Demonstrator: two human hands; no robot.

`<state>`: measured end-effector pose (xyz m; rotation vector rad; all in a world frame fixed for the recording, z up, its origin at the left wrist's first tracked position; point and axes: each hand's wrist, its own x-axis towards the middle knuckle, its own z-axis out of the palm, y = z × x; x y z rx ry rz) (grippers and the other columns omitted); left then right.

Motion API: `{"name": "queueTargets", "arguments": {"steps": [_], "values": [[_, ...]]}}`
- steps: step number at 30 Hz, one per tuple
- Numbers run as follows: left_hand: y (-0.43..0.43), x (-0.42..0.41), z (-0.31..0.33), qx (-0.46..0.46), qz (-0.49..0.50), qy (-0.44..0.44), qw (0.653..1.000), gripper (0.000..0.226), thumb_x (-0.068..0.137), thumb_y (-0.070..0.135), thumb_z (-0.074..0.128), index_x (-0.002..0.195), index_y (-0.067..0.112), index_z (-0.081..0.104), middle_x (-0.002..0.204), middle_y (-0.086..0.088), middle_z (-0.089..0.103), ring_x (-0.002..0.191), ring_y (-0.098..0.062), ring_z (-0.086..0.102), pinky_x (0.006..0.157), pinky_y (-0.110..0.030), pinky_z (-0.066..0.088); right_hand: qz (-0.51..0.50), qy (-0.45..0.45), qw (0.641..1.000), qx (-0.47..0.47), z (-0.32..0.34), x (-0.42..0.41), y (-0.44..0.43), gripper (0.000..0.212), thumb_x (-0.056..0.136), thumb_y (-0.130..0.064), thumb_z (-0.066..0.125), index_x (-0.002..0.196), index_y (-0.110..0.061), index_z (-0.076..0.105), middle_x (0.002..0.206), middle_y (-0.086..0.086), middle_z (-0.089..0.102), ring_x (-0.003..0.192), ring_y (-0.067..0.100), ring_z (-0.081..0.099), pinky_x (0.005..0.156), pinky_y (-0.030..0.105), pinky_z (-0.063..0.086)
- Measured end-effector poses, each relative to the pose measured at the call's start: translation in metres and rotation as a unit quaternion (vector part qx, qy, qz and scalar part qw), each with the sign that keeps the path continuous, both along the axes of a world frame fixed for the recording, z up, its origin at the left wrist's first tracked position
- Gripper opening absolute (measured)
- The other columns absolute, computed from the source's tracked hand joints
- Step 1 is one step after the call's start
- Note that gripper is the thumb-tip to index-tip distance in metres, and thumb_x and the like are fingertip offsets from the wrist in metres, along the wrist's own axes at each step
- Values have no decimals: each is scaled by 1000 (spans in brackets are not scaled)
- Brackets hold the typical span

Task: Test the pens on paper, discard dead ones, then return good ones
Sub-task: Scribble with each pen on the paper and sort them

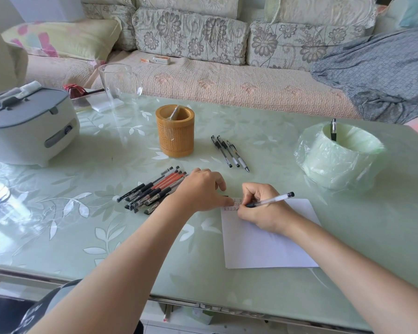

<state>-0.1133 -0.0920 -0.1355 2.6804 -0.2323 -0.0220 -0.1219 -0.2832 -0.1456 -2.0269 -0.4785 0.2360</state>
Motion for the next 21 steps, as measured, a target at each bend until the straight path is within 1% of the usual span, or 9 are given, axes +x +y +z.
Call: {"name": "queueTargets", "arguments": {"steps": [3,6,8,12,15,17,18,20,21], "values": [[0,-1,0,-2,-3,-6,1000,43,72,58,74,101,28,65,93,8,57,98,-16,46,82,-27,41,-22,18,999,28,-1,1,-1,20,68,-11,62,63,-9,43,56,3,41,51,16,33,46,26,25],[0,-2,0,-3,-12,-5,1000,41,74,57,73,101,27,64,94,7,57,98,-15,45,83,-27,41,-71,53,991,102,-2,6,-5,21,78,0,60,67,-10,45,52,4,43,46,15,35,46,24,26],[3,-3,2,-13,-18,2,1000,35,80,52,70,103,26,64,98,5,57,99,-14,44,80,-26,38,-94,43,988,115,-3,5,-4,20,84,4,60,74,-10,51,53,0,50,46,13,42,46,24,32],[14,-8,7,-1,-40,1,999,24,90,38,64,109,24,65,102,4,57,97,-13,48,79,-23,38,-96,37,985,135,-2,1,0,21,92,3,58,92,-15,70,64,-6,59,51,9,50,45,21,35],[18,-12,8,19,-43,-9,999,21,88,30,68,108,25,68,102,5,57,88,-10,48,75,-23,40,-104,83,973,188,2,3,1,33,98,6,46,106,-14,71,83,8,65,55,18,53,39,20,32],[17,-13,7,21,-30,-22,999,16,87,28,69,103,25,70,101,4,58,85,-9,48,72,-23,39,-109,87,973,186,6,4,2,38,101,3,37,113,-14,68,90,15,67,57,23,57,40,25,42],[16,-13,7,20,-23,-25,999,14,87,27,69,101,25,70,101,5,59,85,-9,49,71,-24,40,-110,87,973,185,8,4,2,40,102,4,33,116,-12,67,91,15,67,57,23,60,44,30,50],[14,-12,7,16,-12,-32,999,12,87,25,69,99,24,68,100,6,61,85,-11,52,71,-26,43,-107,97,967,211,16,3,2,43,99,6,30,113,-9,68,91,13,64,58,23,62,57,40,59],[14,-13,7,12,-6,-36,999,12,87,23,67,98,24,66,100,6,63,86,-12,55,71,-28,46,-104,98,963,229,21,3,1,41,99,5,32,109,-9,69,90,12,60,58,24,62,58,43,59]]}}
